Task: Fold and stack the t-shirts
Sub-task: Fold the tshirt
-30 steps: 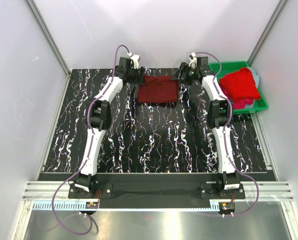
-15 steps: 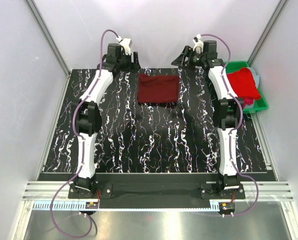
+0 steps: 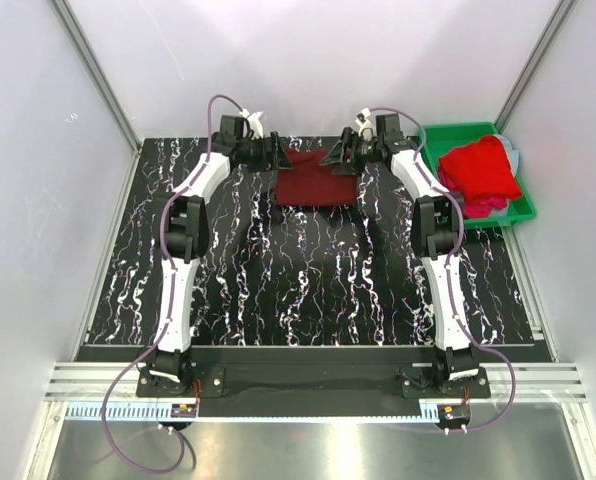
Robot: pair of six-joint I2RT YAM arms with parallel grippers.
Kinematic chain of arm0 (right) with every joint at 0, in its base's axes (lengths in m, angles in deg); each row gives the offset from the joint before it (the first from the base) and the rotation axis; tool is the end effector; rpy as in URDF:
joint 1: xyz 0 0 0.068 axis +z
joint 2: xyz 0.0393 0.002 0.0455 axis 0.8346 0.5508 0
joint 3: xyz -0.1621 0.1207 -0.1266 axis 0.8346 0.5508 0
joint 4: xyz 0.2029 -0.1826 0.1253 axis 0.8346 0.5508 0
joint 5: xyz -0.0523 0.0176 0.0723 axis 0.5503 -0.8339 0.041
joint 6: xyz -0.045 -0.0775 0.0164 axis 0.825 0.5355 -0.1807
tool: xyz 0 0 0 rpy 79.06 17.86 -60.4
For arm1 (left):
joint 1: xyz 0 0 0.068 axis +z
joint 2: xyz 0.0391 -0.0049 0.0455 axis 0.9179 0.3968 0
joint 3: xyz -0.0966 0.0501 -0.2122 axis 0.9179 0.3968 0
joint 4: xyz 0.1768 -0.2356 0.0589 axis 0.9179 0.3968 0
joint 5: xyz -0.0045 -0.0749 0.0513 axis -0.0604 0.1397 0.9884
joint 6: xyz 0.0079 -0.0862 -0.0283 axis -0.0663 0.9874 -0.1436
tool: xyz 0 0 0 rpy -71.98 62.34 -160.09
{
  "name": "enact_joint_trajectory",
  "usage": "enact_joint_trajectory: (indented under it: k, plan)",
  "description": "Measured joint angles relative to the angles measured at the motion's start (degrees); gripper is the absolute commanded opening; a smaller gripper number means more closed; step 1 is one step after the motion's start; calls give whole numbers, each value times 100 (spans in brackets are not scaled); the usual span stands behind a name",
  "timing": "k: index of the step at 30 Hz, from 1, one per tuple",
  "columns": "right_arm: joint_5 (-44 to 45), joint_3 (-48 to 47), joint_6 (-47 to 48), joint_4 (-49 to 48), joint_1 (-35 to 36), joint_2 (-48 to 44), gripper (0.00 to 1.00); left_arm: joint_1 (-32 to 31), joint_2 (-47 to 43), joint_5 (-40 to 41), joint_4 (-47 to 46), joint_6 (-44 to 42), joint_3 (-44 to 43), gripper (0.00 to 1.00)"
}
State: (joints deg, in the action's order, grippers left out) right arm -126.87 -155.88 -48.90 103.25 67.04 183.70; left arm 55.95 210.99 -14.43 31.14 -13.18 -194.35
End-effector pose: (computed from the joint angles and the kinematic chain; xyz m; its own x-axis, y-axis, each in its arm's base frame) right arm 0.5898 0.1698 0.1342 -0.8675 0.1672 -0.4685 -0.3126 0.5494 0.7749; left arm 0.5842 -0.1561 0.1371 -0.7557 -0.0940 -0.6481 0.3822 0.7403 -0.5531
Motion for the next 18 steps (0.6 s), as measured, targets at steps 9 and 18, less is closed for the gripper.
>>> enact_joint_trajectory:
  k: [9, 18]
  plan:
    - [-31, 66, 4, 72, 52, 105, 75, -245, 286, -413, -616, 643, -79, 84]
    - [-15, 343, 149, 199, 120, 105, 75, -544, 866, -107, -1274, 1016, -605, 84]
